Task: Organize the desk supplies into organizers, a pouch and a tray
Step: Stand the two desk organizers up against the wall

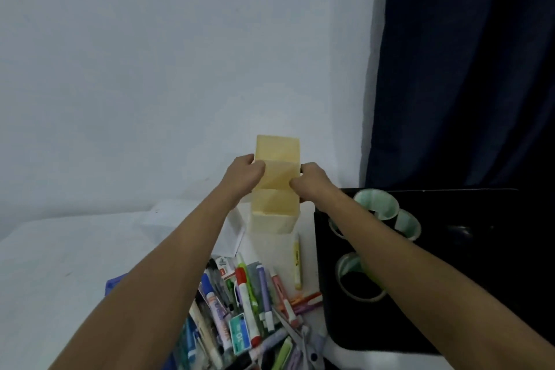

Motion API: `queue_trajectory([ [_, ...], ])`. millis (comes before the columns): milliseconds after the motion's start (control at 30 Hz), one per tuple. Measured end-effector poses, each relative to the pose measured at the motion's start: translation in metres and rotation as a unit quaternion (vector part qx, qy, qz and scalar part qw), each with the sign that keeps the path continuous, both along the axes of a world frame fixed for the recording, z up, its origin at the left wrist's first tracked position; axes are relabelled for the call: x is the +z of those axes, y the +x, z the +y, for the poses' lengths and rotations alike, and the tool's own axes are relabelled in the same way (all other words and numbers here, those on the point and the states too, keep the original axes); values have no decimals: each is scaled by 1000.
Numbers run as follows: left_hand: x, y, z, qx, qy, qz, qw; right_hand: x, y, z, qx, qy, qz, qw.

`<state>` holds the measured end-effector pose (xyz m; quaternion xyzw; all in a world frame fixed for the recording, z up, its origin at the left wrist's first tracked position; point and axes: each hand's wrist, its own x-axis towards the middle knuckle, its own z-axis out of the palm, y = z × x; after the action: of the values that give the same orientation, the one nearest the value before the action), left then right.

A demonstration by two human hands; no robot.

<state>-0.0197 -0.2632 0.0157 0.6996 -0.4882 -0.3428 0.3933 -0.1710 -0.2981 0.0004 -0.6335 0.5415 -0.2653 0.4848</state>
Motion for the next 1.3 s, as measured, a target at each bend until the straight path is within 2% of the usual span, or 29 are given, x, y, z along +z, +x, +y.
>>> queue_trajectory([
  [67,-10,6,-12,-18,-5,-118,993,-10,6,-3,-31,-16,2,999],
  [167,-22,21,-28,-4,-25,-266,964,-21,15,-11,-46,-44,25,998],
  [333,-36,34,-36,6,-38,-358,933,-34,31,-17,-74,-50,43,995],
  [533,-48,41,-45,-11,-20,-366,930,-50,42,-21,-63,-43,61,995],
  [800,-59,52,-50,3,24,-380,925,-61,45,-28,-6,-58,37,998],
  [1067,-58,58,-57,-2,31,-391,920,-68,43,-33,-34,-97,81,991],
  [1200,-50,63,-47,-5,18,-362,932,-62,47,-27,-70,-167,117,976],
  [1300,-38,81,-32,9,-6,-322,947,-49,62,-13,-33,-227,112,967],
])
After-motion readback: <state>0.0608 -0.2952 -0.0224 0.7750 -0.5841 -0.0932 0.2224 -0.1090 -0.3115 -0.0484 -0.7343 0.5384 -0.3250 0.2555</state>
